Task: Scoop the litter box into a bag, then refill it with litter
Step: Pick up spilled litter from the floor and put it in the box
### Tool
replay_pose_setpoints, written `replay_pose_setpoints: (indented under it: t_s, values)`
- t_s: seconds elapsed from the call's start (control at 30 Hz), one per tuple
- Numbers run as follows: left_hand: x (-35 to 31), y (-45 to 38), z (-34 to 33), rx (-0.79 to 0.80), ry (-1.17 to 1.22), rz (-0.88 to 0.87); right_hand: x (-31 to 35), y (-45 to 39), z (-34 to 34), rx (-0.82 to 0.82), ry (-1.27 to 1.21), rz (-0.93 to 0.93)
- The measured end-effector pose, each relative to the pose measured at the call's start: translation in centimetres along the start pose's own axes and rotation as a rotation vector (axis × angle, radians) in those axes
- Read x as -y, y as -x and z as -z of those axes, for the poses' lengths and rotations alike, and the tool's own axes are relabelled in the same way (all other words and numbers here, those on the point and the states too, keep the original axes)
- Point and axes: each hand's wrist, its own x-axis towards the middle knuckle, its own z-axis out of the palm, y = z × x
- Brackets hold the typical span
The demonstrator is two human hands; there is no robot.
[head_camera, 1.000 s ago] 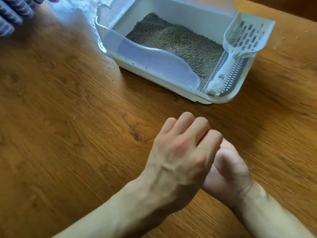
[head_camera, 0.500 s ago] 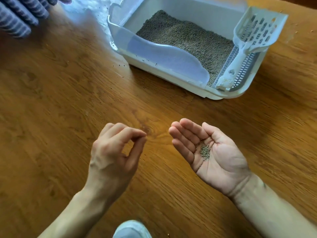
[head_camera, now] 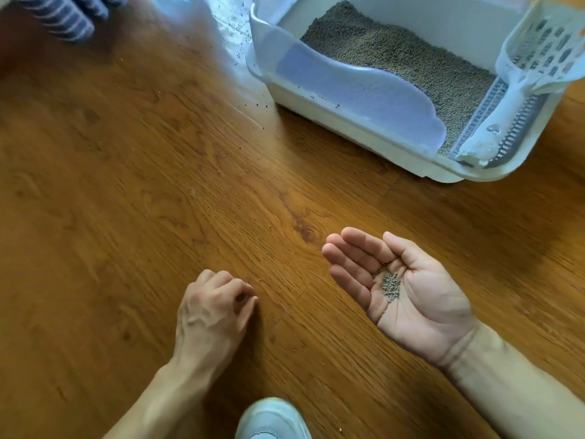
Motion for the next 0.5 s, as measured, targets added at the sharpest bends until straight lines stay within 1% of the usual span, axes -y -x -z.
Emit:
replay_pose_setpoints:
  t_s: [0.13,0.27,0.37,0.43,0.5]
  values:
    - [0.0,0.0,-0.6,0.006,-0.044,-0.05,-0.3,0.0,0.1,-0.006,-0.006,-0.015]
    - [0.3,-0.2,-1.1,-0.006,-0.078,-0.09,-0.2,-0.1,0.3,0.028,-0.017,-0.023]
    - [0.6,-0.4,-0.9,-0.032,-0.026,-0.082,-0.1,-0.1,0.3,0.051,-0.034,-0.024]
    - [0.4,-0.9,-0.8,-0.064,0.01,-0.075,0.0,0.0,0.5,0.037,-0.029,-0.018]
    - [0.0,-1.5,-1.0,-0.074,0.01,-0.076,0.0,0.2,0.4,0.041,-0.03,-0.013]
